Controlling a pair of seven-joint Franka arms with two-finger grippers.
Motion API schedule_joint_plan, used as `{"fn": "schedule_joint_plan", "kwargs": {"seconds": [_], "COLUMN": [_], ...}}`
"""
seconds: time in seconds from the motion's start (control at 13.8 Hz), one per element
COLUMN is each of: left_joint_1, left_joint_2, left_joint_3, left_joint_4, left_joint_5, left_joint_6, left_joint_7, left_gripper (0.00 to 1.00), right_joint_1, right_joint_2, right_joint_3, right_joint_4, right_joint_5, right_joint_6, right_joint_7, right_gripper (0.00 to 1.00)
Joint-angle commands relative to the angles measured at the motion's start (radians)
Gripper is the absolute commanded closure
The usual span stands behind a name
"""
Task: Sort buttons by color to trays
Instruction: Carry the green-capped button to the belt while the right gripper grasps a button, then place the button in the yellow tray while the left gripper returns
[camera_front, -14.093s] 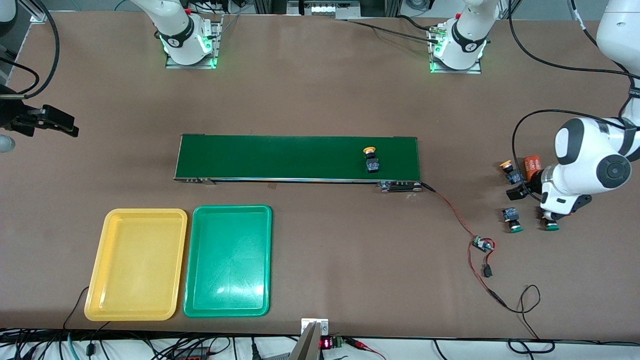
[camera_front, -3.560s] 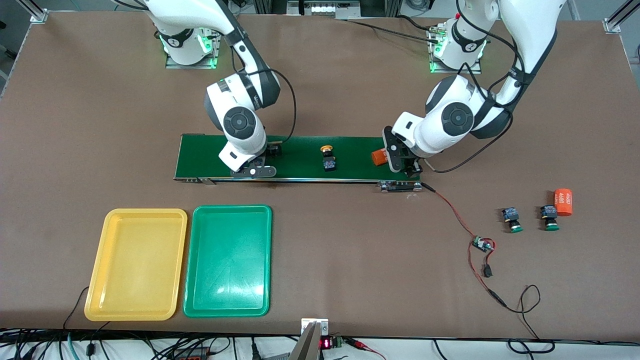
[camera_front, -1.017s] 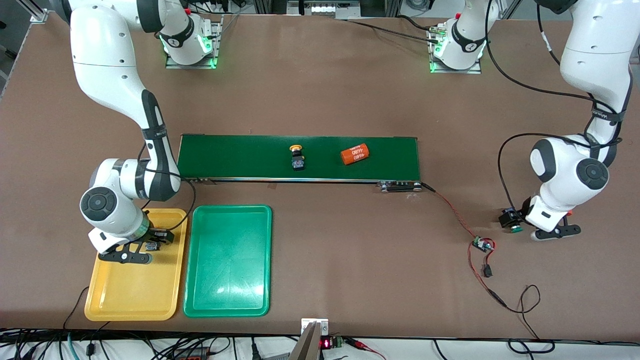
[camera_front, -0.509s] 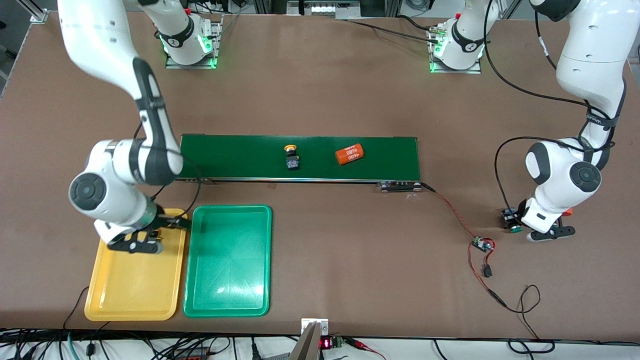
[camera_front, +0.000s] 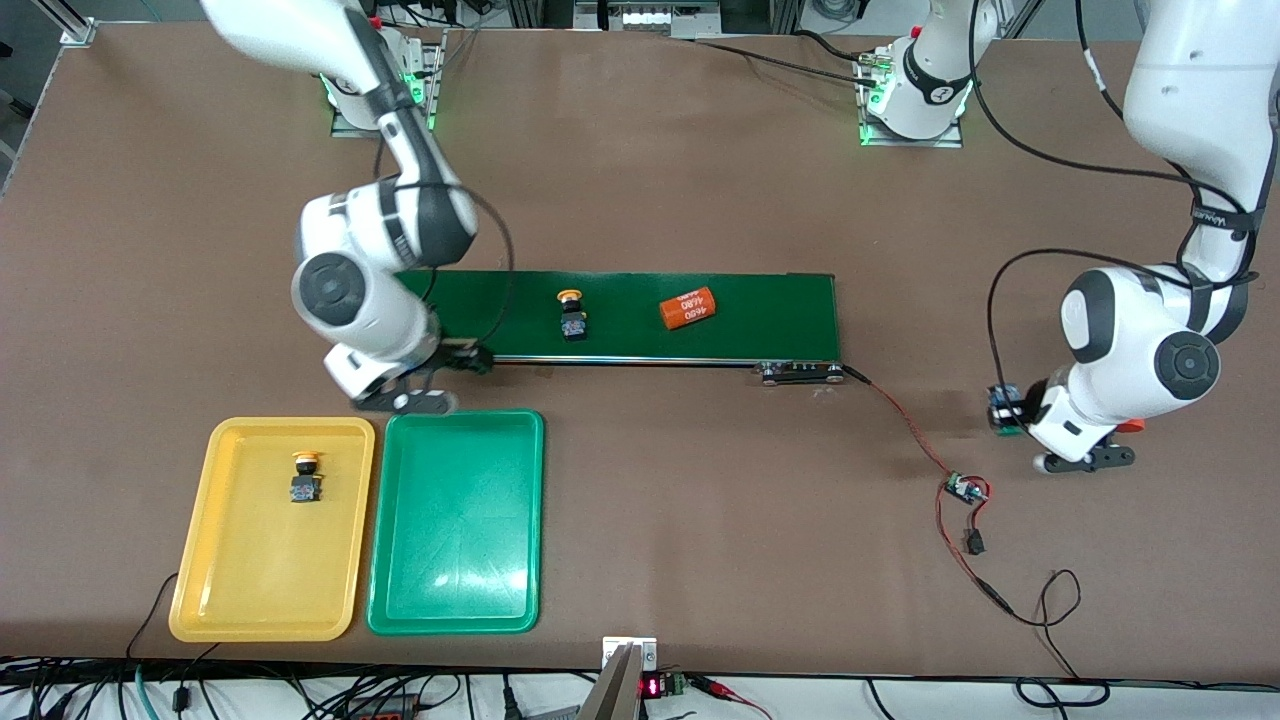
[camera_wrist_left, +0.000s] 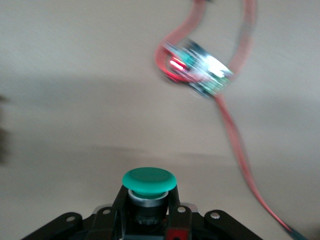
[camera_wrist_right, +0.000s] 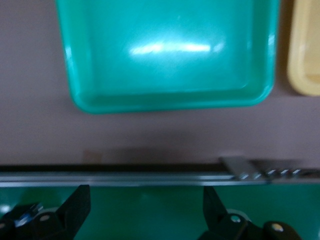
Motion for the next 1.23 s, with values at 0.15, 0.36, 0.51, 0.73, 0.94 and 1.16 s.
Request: {"fn": "schedule_joint_plan", "kwargs": {"seconds": [0.15,0.36,0.51,0.73,0.94,1.16], "left_joint_1": [0.010,0.010,0.009,0.003,-0.005,0.001], "left_joint_2": [-0.078,-0.078,-0.076,-0.072,-0.061,-0.075], "left_joint_3": [-0.261,-0.402,-0.460,-0.497,-0.502,-0.505], "left_joint_4": [-0.024,-0.047,-0.063,-0.181,-0.247,-0.238], "left_joint_5": [-0.055,-0.057,-0.059,-0.057,-0.057,-0.057], "left_joint_6": [-0.192,-0.172,-0.158,0.035,0.153,0.131], "left_joint_7": [-0.241,-0.373,-0.387,-0.392,-0.392,-0.394], "left_gripper": [0.72,0.72,0.72,0.71,0.62,0.00], "right_joint_1": [0.138,0.156,0.188,0.221,0.213,0.201], "right_joint_2": [-0.039,-0.025,0.001,0.049,0.061,0.061], "right_joint_3": [-0.010,-0.006,-0.007,-0.009,-0.009,-0.012], "right_joint_4": [-0.048,-0.037,-0.037,-0.034,-0.032,-0.034], "right_joint_5": [0.004,0.004,0.004,0.001,-0.004,-0.005], "right_joint_6": [0.016,0.017,0.022,0.036,0.036,0.027], "right_joint_7": [0.162,0.204,0.204,0.202,0.183,0.141], "right_gripper": [0.00,0.00,0.00,0.00,0.07,0.61]}}
